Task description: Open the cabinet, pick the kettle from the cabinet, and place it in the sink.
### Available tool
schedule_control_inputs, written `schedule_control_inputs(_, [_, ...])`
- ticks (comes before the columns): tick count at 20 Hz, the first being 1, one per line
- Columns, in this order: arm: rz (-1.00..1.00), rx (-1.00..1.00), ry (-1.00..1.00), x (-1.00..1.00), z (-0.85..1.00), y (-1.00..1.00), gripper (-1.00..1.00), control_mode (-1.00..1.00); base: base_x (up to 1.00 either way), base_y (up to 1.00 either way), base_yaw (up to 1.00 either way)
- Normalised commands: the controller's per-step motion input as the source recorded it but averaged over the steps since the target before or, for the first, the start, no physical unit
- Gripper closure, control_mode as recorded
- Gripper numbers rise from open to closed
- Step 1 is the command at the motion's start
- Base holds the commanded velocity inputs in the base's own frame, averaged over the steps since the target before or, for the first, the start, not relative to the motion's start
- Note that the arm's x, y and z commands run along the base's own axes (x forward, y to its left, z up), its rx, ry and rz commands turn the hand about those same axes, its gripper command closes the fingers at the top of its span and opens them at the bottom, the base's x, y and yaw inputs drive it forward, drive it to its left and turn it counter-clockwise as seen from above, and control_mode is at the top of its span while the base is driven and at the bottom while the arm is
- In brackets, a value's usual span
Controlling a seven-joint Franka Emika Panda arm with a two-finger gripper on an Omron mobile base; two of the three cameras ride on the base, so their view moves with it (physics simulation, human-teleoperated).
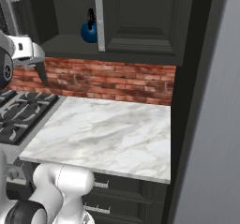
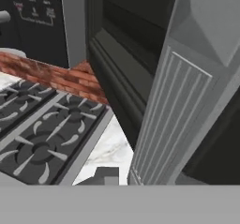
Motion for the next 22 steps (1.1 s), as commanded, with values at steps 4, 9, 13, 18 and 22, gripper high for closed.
schedule_control_inputs(4, [0.00, 0.05, 0.00, -0.30, -0.01, 0.48, 1.00, -1.00, 0.00, 0.00, 0.00])
schedule_control_inputs(9, [0.00, 0.10, 0.00, -0.23, -0.03, 0.36, 1.00, -1.00, 0.00, 0.00, 0.00])
schedule_control_inputs(13, [0.00, 0.16, 0.00, -0.15, -0.06, 0.20, -1.00, -1.00, 0.00, 0.00, 0.00])
schedule_control_inputs(18, [0.00, 0.26, 0.00, -0.38, -0.02, -0.14, -1.00, -1.00, 0.00, 0.00, 0.00])
schedule_control_inputs(22, [0.00, 0.36, 0.00, -0.62, 0.02, -0.31, -1.00, -1.00, 0.00, 0.00, 0.00])
